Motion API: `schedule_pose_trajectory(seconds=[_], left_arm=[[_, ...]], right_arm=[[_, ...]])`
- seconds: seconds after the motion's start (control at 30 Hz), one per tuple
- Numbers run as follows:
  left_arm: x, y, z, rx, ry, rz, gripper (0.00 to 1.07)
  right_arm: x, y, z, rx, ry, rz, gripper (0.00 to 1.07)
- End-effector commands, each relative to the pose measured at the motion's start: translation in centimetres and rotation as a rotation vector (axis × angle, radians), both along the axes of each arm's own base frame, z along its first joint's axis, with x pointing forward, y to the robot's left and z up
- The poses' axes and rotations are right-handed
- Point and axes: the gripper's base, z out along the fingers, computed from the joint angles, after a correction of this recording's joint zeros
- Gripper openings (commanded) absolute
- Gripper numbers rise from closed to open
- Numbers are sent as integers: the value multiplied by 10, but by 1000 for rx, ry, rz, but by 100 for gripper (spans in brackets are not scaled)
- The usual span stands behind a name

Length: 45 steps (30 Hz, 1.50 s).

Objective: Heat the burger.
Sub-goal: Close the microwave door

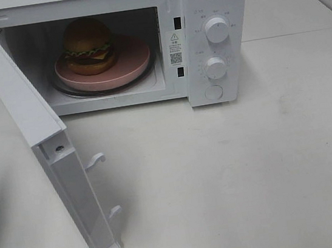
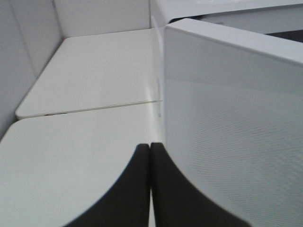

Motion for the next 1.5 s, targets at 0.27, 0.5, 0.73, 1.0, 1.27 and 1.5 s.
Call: schedule_pose_trajectory(seconds=[0.27,0.5,0.73,1.0,1.27,1.5], left_arm=[[18,-19,-18,-71,-47,-214,0],[31,-34,-28,-99,-28,-284,0],[36,-66,-42,-93,2,-288,0],[44,-100,-47,-94,-3,-257,0],[58,-132,-51,-98,3,-185,0],[77,-162,-50,-104,-12,-117,0]], right_arm=[[-4,0,0,-1,-34,-3,75],[-4,0,0,-1,-34,-3,75],[-4,0,0,-1,-34,-3,75],[-4,0,0,-1,-34,-3,75],[-4,0,0,-1,-34,-3,75],[-4,0,0,-1,-34,-3,75]])
